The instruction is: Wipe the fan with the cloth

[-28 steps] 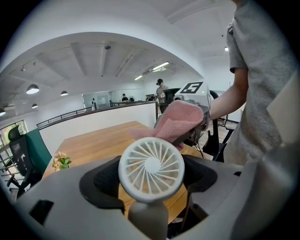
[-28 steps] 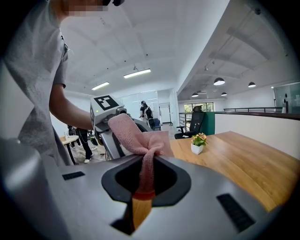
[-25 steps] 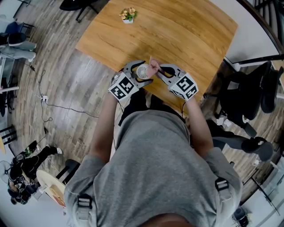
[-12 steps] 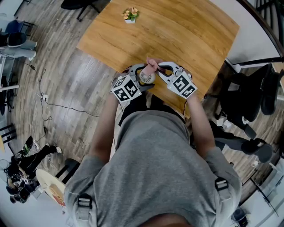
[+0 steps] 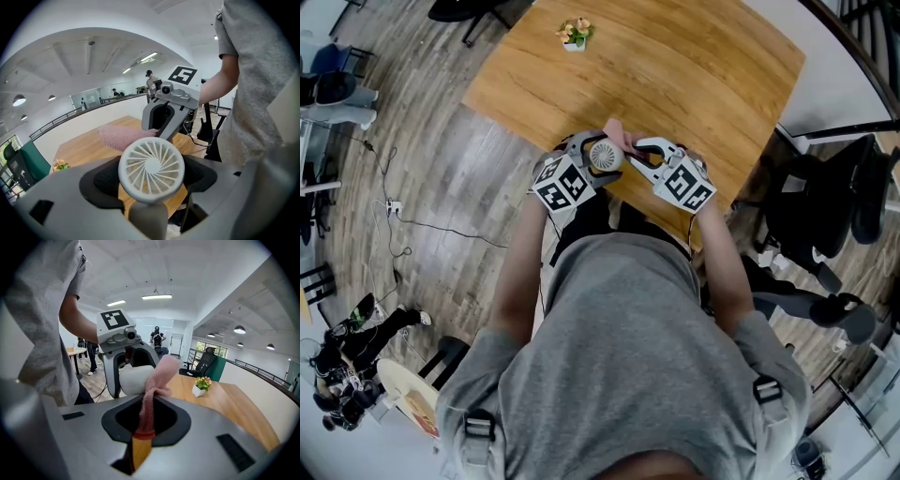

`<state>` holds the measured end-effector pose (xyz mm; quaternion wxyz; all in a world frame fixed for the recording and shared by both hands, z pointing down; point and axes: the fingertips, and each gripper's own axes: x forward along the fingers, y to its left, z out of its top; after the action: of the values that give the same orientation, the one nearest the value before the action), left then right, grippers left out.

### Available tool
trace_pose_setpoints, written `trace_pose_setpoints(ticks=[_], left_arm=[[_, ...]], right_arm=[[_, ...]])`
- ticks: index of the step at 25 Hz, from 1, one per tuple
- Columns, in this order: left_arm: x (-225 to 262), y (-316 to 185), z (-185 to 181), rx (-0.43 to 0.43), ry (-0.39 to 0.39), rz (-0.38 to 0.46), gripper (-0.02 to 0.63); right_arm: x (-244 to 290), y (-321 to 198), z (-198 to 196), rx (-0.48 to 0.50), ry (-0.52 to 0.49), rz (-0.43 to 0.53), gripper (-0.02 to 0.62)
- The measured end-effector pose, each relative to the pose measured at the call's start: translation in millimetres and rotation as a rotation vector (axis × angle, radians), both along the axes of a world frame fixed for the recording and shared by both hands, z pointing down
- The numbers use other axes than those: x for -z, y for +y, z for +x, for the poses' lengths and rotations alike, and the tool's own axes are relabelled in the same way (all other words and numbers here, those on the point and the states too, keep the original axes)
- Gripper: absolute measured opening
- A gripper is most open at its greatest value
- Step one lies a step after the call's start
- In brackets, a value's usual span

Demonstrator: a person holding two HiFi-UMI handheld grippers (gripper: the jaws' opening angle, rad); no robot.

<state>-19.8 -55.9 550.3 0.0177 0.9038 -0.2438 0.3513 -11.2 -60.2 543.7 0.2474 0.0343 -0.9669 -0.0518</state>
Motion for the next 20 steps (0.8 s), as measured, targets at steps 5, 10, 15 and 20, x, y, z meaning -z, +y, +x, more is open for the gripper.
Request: trace_pose_setpoints(ticks=[5, 10, 15, 20], left_arm=[[-3.5, -4.5, -1.5, 0.012, -0.009, -0.003, 0.390], [-4.6, -12.4, -6.6, 0.047, -0.002, -0.005, 0.390], [-4.1, -17.7, -8.7, 0.063, 0.015, -0.010, 0.390], [-0.3, -19.2, -8.9, 0.087, 0.062, -0.011, 0.390]], right_arm=[[-3.7, 8.4, 3.4, 0.030, 0.027, -0.018, 0.038], [0.0, 20.1, 0.1, 0.067, -0.008, -0.064, 0.038], [12.5, 30.5, -5.5, 0.088, -0.079, -0.139, 0.038], [20.9, 26.0, -1.5, 0.074, -0.145, -0.183, 0.038]])
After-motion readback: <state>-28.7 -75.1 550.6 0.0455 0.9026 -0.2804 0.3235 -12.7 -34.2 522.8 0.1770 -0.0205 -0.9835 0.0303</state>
